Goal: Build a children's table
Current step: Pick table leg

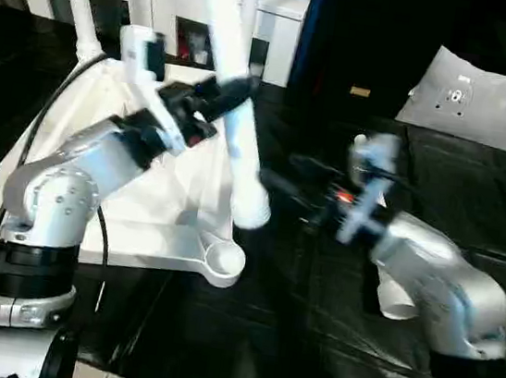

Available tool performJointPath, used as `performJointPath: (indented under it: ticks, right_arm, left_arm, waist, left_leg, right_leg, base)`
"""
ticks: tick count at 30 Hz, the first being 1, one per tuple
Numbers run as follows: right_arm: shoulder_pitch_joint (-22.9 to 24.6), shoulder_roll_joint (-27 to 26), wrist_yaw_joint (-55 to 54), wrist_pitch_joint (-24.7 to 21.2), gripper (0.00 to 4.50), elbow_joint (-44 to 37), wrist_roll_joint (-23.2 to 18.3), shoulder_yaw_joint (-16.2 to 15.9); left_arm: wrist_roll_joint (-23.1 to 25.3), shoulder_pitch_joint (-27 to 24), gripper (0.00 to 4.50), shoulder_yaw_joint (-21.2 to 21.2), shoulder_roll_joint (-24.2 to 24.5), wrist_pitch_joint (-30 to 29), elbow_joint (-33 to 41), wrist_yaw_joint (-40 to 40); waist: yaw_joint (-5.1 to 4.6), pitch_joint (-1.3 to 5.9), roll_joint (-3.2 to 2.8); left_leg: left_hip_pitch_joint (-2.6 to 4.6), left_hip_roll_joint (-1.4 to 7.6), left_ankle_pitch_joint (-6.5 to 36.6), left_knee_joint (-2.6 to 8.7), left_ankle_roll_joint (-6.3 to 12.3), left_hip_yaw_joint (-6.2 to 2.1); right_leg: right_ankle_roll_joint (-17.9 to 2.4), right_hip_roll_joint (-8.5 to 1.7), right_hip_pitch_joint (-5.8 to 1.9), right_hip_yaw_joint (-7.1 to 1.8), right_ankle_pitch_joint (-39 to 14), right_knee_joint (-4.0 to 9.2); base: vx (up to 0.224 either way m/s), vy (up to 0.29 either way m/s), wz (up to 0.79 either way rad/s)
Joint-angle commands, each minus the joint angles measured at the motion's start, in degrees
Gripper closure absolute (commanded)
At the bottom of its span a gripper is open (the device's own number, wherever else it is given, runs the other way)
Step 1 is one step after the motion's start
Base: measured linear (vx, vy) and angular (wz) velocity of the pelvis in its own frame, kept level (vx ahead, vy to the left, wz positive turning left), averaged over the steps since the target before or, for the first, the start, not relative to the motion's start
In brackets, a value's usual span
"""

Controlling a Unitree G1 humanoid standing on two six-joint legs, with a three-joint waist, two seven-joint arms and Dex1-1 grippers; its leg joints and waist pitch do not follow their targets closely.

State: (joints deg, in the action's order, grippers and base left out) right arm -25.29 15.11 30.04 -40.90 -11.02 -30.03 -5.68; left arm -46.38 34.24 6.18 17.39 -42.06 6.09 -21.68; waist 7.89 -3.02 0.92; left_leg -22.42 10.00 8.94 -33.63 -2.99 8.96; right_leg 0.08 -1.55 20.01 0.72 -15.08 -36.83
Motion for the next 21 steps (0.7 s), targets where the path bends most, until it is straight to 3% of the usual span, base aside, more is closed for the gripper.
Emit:
performJointPath:
  ticks: [1, 7, 13, 21]
  right_arm:
    - [-0.58, -0.18, -1.54, -1.47, 0.66, -0.97, 1.37, -1.1]
    - [-2.52, -2.12, -4.45, -1.25, 0.66, 1.4, 6.72, -5.33]
    - [-4.97, -4.49, -7.48, -3.55, 0.66, 4.26, 7.61, -6.64]
    - [-6.25, -5.28, -7.95, -7.36, 1.4, 5.69, 7.76, -6.89]
  left_arm:
    - [1.17, 1.25, 2.71, -1.35, 0.4, -0.69, 1.94, 0.58]
    - [4.29, 2.42, 2.71, -4.18, 0.48, -1.51, 3.24, 1.66]
    - [7.53, 3.8, 2.71, -7.83, 1.02, -2.27, 4.89, 2.29]
    - [10.86, 4.76, 2.71, -9.75, 1.56, -2.13, 5.03, 1.58]
  waist:
    - [-0.51, 3.55, -0.38]
    - [-0.8, 3.55, -0.22]
    - [-1.27, 3.5, -0.07]
    - [-1.82, 3.58, 0.05]
  left_leg:
    - [1.89, 2.71, 7.98, 3.69, -5.29, -0.73]
    - [1.76, 2.64, 7.75, 3.71, -5.8, -0.73]
    - [1.72, 2.64, 7.92, 3.75, -6.08, -0.75]
    - [1.62, 2.55, 6.13, 3.62, -5.96, -0.74]
  right_leg:
    - [-5.95, -5.23, -0.96, -2.23, 1.78, 4.16]
    - [-5.38, -5.27, -0.98, -2.25, 2.21, 4.08]
    - [-5.02, -5.27, -1.01, -2.25, 1.85, 4.01]
    - [-4.72, -5.14, -1.24, -2.19, 5.15, 3.81]
  base:
    - [0.0, 0.0, 0.0]
    - [0.0, 0.0, 0.0]
    - [0.0, 0.0, 0.0]
    - [0.0, 0.0, 0.0]
